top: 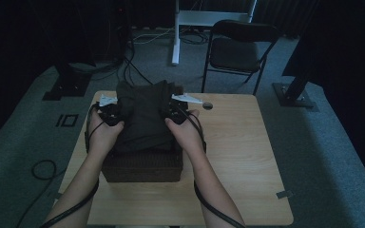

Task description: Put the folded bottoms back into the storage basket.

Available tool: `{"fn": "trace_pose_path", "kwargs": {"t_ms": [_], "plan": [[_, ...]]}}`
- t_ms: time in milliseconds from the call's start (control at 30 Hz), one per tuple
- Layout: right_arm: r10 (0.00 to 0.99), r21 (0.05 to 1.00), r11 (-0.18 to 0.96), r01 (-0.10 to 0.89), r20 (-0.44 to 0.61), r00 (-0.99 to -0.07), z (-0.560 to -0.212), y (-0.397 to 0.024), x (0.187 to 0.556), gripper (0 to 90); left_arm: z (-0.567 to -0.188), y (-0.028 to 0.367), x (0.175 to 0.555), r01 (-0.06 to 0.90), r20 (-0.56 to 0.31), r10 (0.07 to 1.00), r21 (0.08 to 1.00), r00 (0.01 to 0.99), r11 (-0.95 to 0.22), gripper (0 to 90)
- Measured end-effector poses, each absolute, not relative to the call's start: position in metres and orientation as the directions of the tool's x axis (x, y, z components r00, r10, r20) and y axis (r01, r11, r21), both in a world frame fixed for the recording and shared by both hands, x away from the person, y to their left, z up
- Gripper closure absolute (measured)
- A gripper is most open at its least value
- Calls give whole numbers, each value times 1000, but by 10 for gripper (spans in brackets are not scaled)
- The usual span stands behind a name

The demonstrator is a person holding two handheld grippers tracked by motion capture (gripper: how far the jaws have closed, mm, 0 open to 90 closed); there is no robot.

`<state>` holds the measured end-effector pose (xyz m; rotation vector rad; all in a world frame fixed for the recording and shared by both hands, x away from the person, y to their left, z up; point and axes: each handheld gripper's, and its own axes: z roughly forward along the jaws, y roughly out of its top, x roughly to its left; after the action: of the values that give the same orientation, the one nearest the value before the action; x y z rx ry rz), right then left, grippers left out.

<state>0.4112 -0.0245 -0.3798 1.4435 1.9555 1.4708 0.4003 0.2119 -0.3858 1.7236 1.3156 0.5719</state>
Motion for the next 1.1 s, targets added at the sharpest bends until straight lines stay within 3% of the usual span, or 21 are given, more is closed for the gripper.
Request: {"fn": "trace_pose_path", "kwargs": {"t_ms": [400, 1100], "plan": [[862, 812, -56, 580, 333, -383, -415, -15, 419, 709, -410, 212, 409, 559, -145, 942, 828, 302, -52, 725], [920, 772, -1, 636, 250, -302, -457, -2, 429, 708, -456, 205, 420, 626, -164, 954, 779, 250, -31, 724]]}}
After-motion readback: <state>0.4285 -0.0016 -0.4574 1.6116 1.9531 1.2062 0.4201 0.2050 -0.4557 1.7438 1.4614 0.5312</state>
